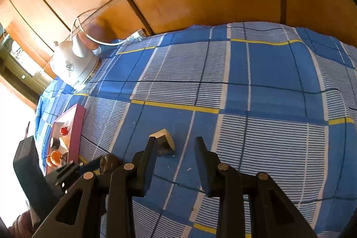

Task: Organize fruits
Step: 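Close the left gripper on the dark brown round fruit while the right reaches the block, then lift the brown fruit with the left gripper while the right closes on the wooden block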

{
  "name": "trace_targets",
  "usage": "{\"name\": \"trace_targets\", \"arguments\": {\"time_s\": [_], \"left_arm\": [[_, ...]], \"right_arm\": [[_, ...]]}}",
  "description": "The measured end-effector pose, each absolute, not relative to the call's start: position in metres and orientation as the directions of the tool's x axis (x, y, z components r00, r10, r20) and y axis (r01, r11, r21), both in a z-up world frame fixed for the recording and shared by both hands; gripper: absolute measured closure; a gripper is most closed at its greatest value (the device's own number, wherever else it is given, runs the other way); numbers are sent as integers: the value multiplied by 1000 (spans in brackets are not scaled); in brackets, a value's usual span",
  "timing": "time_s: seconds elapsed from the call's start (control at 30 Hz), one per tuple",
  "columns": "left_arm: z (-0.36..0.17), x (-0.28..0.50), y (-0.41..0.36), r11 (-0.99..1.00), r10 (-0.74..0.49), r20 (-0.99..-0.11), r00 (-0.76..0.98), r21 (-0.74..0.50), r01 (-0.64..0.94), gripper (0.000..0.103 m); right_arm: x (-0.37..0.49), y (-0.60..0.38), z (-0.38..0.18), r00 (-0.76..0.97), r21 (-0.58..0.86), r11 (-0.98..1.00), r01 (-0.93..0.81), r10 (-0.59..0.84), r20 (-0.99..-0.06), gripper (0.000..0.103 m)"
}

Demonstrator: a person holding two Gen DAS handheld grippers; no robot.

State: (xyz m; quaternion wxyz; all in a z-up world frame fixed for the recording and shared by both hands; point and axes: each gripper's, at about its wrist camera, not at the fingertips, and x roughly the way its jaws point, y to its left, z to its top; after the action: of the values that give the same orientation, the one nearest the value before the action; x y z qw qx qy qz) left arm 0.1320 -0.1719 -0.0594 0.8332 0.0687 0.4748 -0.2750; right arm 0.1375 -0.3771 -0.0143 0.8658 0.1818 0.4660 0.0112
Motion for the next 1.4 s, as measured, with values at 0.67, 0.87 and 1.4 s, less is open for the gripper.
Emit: {"name": "trace_targets", "arguments": {"time_s": [0.67,0.87,1.4], "left_arm": [[-77,70,-154,845,-406,-764,501,-106,524,54],[-78,70,-156,848,-402,-760,511,-98,520,54],[-77,70,-155,848,-402,-762,508,-99,521,55]], "right_arm": [[154,-338,-50,530,196,981,-7,169,-831,66],[160,-330,-56,532,146,989,-30,140,-835,66],[160,-311,-60,487,33,995,-92,74,-870,78]]}}
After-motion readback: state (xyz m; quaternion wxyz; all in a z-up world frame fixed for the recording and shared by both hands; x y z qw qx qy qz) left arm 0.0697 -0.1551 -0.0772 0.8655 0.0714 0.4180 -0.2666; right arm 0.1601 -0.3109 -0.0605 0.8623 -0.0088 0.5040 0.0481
